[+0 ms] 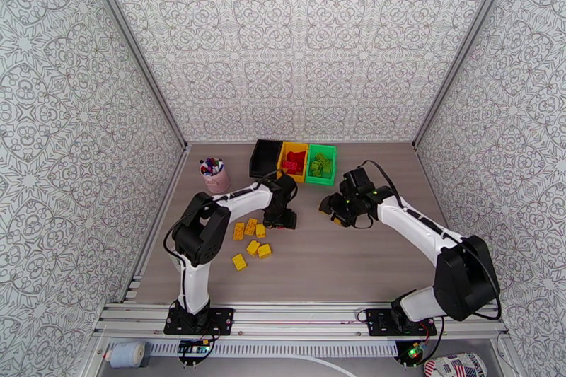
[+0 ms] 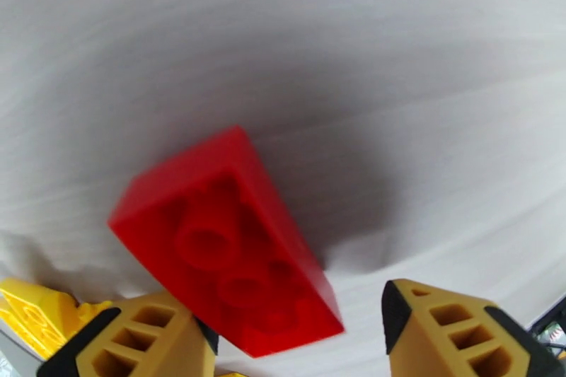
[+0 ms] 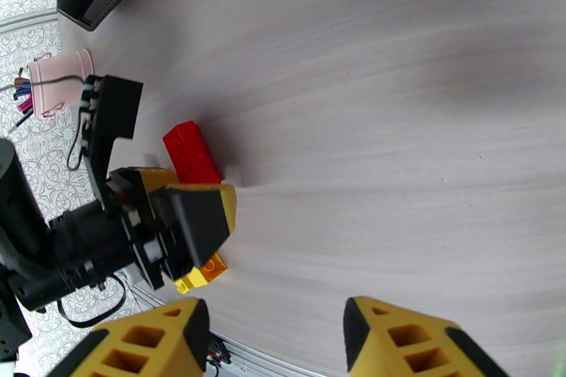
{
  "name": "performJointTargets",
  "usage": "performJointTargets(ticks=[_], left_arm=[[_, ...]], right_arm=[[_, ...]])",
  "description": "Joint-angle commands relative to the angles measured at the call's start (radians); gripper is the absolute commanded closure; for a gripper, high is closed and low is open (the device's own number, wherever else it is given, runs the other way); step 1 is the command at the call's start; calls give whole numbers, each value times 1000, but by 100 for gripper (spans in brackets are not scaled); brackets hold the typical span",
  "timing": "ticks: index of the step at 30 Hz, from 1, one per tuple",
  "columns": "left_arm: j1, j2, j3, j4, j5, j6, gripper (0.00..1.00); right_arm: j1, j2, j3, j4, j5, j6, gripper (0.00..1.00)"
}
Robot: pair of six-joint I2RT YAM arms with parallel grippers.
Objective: Sort the legos into containers by color
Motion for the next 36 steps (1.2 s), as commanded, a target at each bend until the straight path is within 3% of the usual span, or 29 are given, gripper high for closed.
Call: performJointTargets(ticks=[1, 13, 21, 30, 36], left_arm=[[8, 31, 39, -59, -70, -40, 37], [23, 30, 39, -49, -37, -93, 55], [48, -50, 14, 65, 94, -125, 64], [135, -83, 86, 142, 256, -135, 66], [208, -44, 205, 152, 331, -134, 66]], right_arm=[[9, -34, -34, 14, 17, 11, 45], [10, -45, -68, 21, 12, 10, 45], [58, 20, -53, 55, -19, 4, 45], [148, 175, 69, 70, -22, -9, 45], [155, 207, 115, 35, -8, -21, 45]])
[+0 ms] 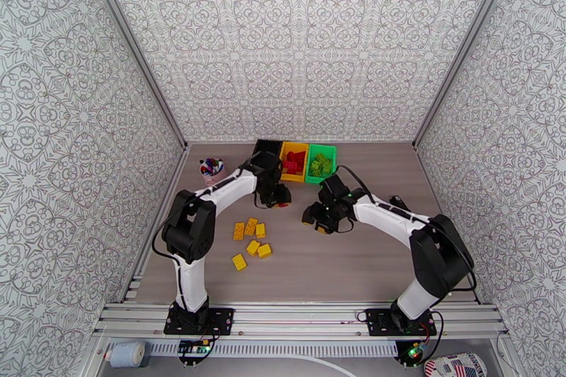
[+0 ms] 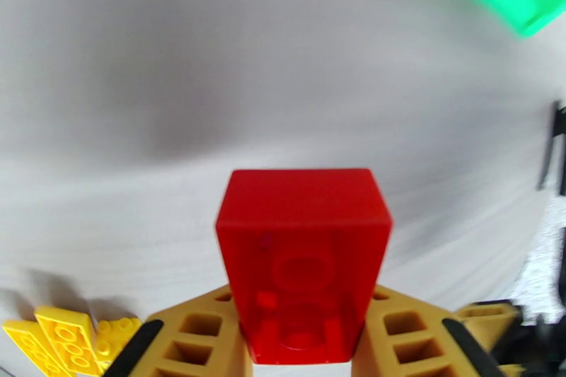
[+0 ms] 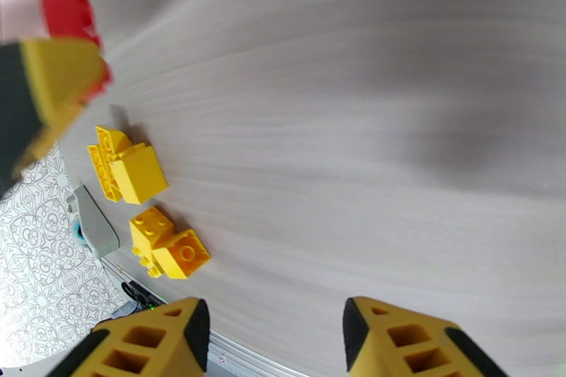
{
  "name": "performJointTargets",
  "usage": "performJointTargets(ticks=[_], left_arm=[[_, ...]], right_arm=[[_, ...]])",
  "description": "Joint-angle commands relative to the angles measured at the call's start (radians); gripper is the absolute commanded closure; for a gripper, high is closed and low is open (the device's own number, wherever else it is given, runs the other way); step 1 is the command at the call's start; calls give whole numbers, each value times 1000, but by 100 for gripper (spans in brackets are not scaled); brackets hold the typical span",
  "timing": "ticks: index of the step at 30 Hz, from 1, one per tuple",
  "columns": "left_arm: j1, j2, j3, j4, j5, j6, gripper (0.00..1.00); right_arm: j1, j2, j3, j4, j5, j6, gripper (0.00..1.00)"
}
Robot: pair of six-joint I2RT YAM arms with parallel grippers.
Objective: Sort the legos into containers by color
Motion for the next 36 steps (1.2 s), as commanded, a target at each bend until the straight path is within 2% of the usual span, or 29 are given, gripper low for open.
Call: performJointTargets(ticks=[1, 9, 14, 16, 19, 20, 25, 30, 36], left_arm=[[39, 24, 101, 33, 83, -13, 66], [112, 192, 372, 43, 192, -35, 64], [137, 370, 641, 36, 273, -64, 62], [143, 446, 752, 32, 291, -81, 54], [153, 535, 871, 25, 308, -109, 32], [156, 548, 891, 21, 308, -113, 30], [162, 488, 843, 32, 286, -88, 27], [152, 321, 636, 36, 224, -43, 27], [102, 64, 332, -47, 15, 26, 26]], right_arm=[[2, 0, 43, -27, 9, -21, 45], [-5, -48, 36, -75, 49, -23, 45], [-18, -61, 38, -86, 52, -18, 45], [-23, -63, 41, -93, 54, -18, 45], [-29, -60, 51, -105, 57, -24, 45], [-30, -59, 56, -110, 58, -28, 45], [-31, -61, 73, -133, 74, -40, 45], [-30, -61, 70, -141, 93, -42, 45], [-31, -37, 112, -176, 116, -74, 45]])
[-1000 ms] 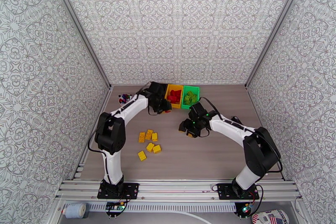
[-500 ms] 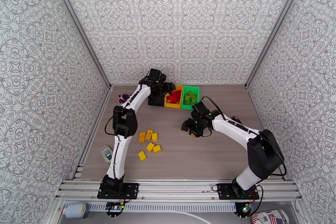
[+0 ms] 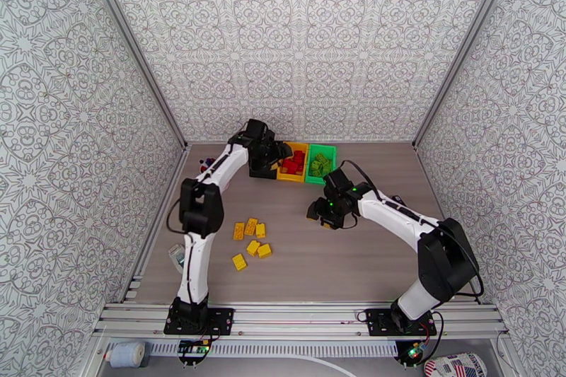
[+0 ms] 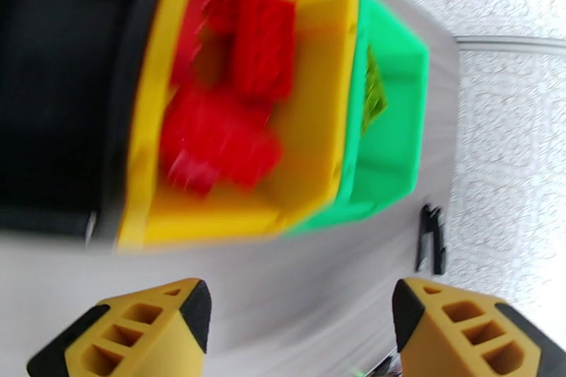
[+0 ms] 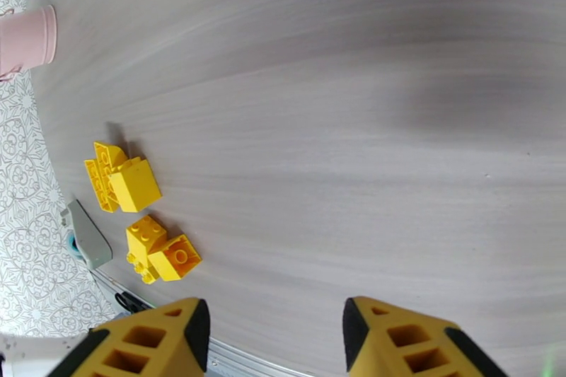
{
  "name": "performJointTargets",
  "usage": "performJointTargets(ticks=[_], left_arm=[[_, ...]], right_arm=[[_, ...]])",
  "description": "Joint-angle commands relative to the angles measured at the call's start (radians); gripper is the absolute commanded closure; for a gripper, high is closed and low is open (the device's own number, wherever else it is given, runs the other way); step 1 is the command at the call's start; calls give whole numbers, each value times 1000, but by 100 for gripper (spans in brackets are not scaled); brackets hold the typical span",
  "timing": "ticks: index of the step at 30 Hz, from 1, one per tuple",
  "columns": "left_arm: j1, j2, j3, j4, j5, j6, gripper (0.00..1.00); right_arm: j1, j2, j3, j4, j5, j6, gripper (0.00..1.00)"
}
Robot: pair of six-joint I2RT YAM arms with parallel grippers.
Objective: Sort the legos into containers by color
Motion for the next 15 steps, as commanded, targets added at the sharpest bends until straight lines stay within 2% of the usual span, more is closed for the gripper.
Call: performJointTargets(ticks=[1, 7, 15], left_arm=[[-45, -163, -129, -80, -175, 68, 25], [-97, -390, -453, -154, -411, 45, 22], [-92, -666, -821, -197, -504, -60, 23]], right_arm=[[-6, 13, 57, -38, 31, -40, 44], [19, 88, 122, -76, 20, -114, 41], [108, 198, 194, -88, -14, -138, 42]])
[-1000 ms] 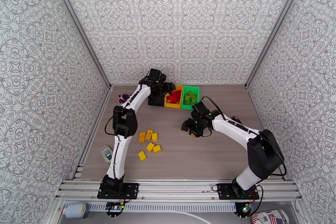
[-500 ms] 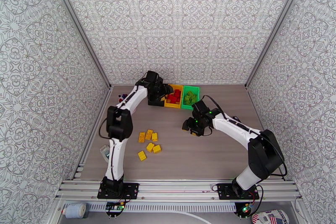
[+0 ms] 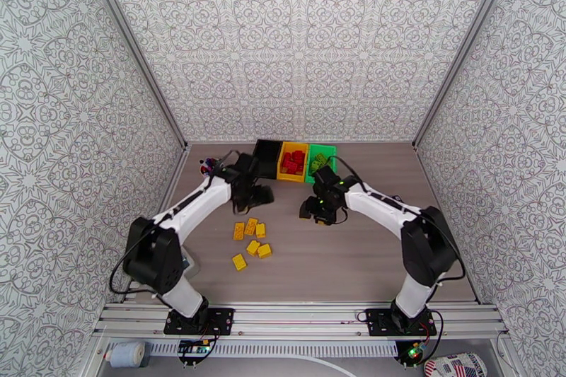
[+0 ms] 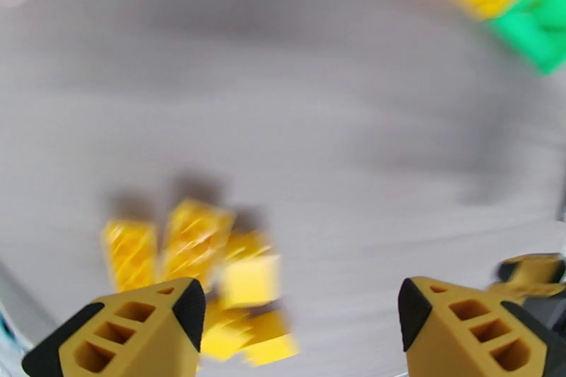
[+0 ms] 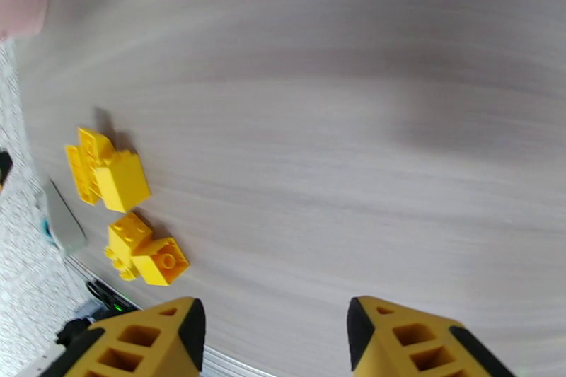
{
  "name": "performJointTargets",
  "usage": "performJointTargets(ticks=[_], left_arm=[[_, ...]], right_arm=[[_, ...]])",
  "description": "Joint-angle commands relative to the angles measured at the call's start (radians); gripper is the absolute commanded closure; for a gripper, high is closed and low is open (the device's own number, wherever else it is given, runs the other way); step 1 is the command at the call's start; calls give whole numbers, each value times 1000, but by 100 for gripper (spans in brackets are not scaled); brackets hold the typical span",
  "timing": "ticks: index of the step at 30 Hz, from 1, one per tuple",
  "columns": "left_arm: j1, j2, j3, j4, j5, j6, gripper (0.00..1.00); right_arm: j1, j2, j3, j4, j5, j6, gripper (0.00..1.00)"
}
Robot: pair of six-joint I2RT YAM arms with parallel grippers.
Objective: Sort the legos into containers by color
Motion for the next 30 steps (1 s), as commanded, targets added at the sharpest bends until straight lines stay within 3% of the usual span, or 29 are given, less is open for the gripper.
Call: performJointTargets(ticks=[1, 12, 24, 30], left_arm=[[0, -112, -108, -42, -67, -61, 23], [-89, -246, -344, -5, 17, -154, 31], [-162, -154, -312, 9, 43, -23, 34], [-145, -95, -267, 4, 22, 11, 35]], right_arm=[[46, 30, 53, -27, -18, -25, 42], [86, 18, -3, 28, -28, 19, 43], [86, -60, -98, 45, -10, 36, 43], [86, -85, -150, 87, -24, 72, 44]])
